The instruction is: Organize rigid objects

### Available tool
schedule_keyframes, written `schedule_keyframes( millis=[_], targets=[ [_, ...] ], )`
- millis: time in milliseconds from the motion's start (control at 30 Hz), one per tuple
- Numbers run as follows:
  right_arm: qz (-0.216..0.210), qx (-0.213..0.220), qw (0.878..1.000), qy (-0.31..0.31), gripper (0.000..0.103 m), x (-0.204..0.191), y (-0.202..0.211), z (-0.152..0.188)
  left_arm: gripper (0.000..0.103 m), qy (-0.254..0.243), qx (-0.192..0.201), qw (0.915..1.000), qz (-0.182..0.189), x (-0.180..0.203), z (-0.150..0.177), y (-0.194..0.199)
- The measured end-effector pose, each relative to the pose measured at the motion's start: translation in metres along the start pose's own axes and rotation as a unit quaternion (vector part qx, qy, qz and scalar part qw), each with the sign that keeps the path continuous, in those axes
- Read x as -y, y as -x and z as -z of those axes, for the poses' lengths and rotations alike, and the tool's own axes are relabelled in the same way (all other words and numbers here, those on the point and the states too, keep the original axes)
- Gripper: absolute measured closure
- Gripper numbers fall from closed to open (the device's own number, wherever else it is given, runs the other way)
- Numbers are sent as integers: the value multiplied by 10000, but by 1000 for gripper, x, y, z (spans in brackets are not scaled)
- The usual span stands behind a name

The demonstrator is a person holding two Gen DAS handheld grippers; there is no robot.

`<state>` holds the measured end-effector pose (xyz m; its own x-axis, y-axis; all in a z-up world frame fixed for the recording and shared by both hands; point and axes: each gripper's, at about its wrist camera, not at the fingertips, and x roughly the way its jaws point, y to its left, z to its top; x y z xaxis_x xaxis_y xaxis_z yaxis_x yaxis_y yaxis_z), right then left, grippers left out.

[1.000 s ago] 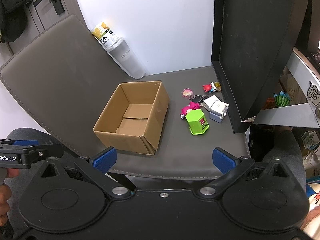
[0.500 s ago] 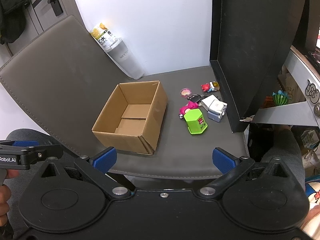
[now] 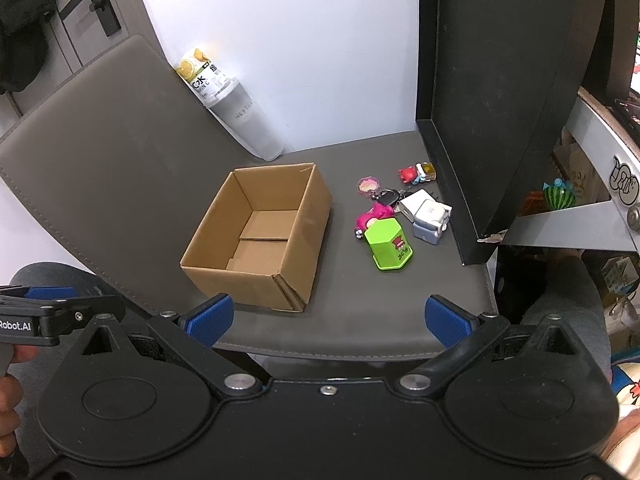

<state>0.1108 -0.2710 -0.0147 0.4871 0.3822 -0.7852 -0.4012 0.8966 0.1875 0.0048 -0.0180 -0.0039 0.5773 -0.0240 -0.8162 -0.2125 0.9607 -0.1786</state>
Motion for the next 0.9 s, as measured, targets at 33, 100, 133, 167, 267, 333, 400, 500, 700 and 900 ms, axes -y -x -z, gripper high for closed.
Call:
schedule_keyframes(
  millis=[33,100,133,167,267,333,400,500,700,900],
  targets=[
    [-4,12,10000,-15,0,1,-1,0,1,3,-2,10000,-8,0,0,-1],
    [-10,26,10000,-34,0,2,-3,1,1,29,-16,10000,-30,-2,-1,-3],
    [-10,23,10000,-48,0,3,-4,1,1,43,-25,10000,-37,-2,-2,-4],
    [-19,25,10000,-64,0,4,-6,1,1,51,-37,10000,-43,-2,-2,-5],
    [-88,46,9999,-126,0,8,-10,1,1,58,-80,9999,-45,-3,-4,-11],
    [-108,48,9998,-150,0,10,-13,0,1,55,-82,9999,-49,-3,-5,-14],
    [-125,72,9998,-159,0,11,-15,-1,1,61,-94,9999,-57,-4,-8,-17],
    [-174,88,9996,-185,0,14,-20,-3,1,69,-90,9999,-75,-4,-10,-22],
    [-232,99,9991,-331,0,22,-31,-5,1,117,-111,9998,-103,-5,-16,-31],
    [-232,153,9989,-376,0,26,-41,-6,2,203,-105,9996,-145,-8,-24,-42]
  ],
)
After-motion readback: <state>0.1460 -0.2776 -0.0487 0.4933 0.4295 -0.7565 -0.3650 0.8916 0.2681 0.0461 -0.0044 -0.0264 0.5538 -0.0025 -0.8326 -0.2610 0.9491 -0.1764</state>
